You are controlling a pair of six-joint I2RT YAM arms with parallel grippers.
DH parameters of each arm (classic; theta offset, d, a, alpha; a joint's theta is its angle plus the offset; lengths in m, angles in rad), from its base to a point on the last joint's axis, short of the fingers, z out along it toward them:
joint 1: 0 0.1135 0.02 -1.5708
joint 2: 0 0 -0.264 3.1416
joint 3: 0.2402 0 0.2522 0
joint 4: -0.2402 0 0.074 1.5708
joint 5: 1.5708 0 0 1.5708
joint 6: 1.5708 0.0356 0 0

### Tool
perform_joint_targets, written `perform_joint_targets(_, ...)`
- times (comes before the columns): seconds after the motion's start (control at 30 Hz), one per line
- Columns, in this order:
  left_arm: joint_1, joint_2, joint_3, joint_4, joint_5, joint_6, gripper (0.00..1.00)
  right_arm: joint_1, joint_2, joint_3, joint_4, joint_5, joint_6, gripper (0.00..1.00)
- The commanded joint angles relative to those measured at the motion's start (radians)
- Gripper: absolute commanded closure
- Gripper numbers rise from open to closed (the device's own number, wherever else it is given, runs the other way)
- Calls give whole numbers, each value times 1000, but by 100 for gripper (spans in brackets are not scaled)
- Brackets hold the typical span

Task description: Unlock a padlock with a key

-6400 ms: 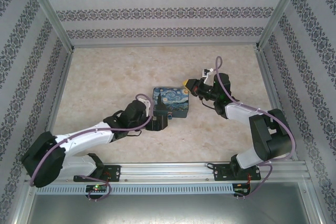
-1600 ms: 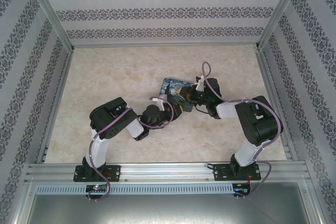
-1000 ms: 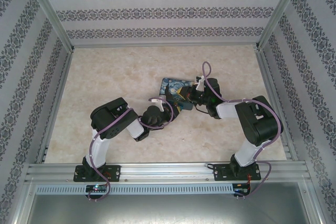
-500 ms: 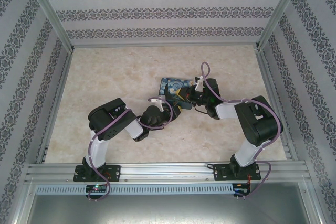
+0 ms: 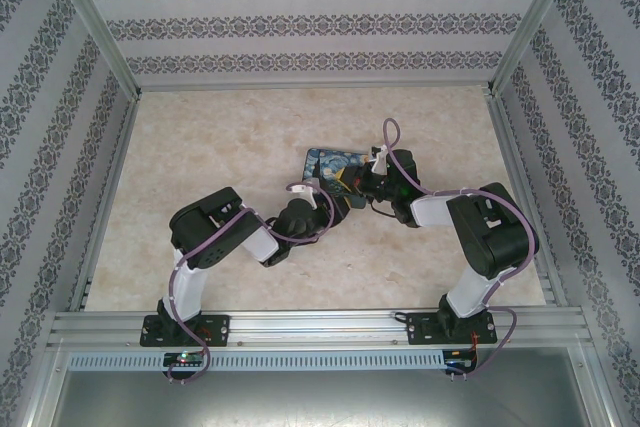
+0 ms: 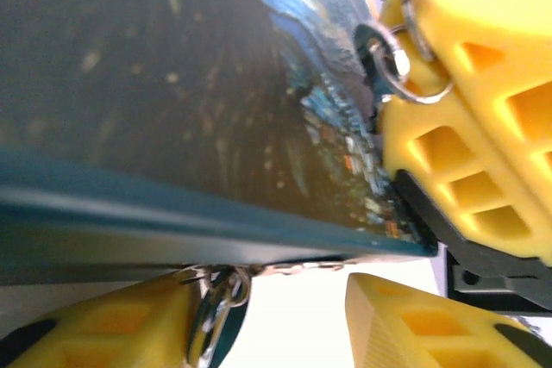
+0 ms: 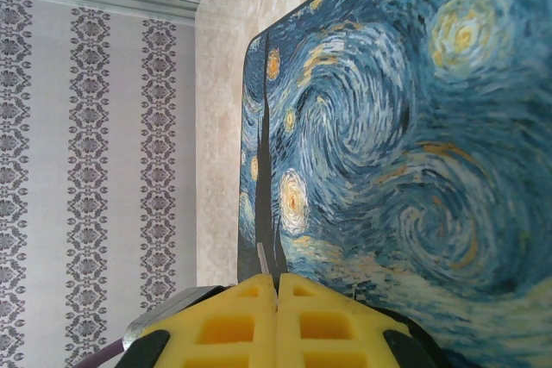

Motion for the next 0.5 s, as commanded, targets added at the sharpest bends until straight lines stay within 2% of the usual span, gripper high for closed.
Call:
perform_joint_targets(0.0, -20, 0, -1, -212, -57, 35, 57, 20, 1, -9, -30, -2, 0, 100)
perform_joint_targets(0.1, -21, 9, -2, -214, -66, 40, 63, 20, 3, -9, -29, -5, 0, 100)
perform_joint_targets(0.47, -22, 29, 1, -199, -79, 40, 74, 20, 3, -12, -26, -10, 1, 100)
